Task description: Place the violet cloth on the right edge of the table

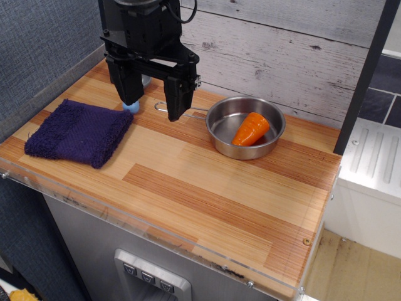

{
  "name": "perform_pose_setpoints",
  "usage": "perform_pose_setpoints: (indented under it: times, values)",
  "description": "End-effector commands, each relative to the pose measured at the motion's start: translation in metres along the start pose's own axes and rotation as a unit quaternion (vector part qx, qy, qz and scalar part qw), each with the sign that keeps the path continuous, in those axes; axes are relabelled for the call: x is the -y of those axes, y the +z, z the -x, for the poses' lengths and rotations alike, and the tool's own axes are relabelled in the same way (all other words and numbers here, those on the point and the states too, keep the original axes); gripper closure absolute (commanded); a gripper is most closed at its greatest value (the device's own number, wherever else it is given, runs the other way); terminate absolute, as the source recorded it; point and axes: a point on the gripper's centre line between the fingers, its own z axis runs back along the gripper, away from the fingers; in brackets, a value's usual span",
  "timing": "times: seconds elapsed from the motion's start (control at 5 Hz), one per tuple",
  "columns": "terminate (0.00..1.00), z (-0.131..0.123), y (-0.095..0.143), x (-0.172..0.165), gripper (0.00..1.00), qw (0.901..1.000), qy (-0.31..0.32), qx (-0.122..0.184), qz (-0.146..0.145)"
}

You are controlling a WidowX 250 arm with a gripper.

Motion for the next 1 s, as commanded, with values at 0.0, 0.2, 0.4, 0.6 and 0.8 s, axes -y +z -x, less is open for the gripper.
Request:
perform_pose_setpoints:
  times: [0.0, 0.2, 0.4, 0.6, 0.8]
  values:
    - [0.00, 0.000, 0.000, 0.000, 0.00, 1.0000, 0.000, 0.000, 0.000]
    - [0.00, -0.001, -0.015, -0.031, 0.00, 0.9995, 0.018, 0.016, -0.022]
    - [0.00, 0.002, -0.028, -0.082, 0.00, 0.9980, 0.042, 0.028, -0.038]
    - [0.00, 0.012, -0.039, -0.132, 0.00, 0.9959, 0.064, 0.031, -0.057]
    - [0.00, 0.025, -0.059, -0.165, 0.00, 0.9959, 0.062, 0.014, -0.064]
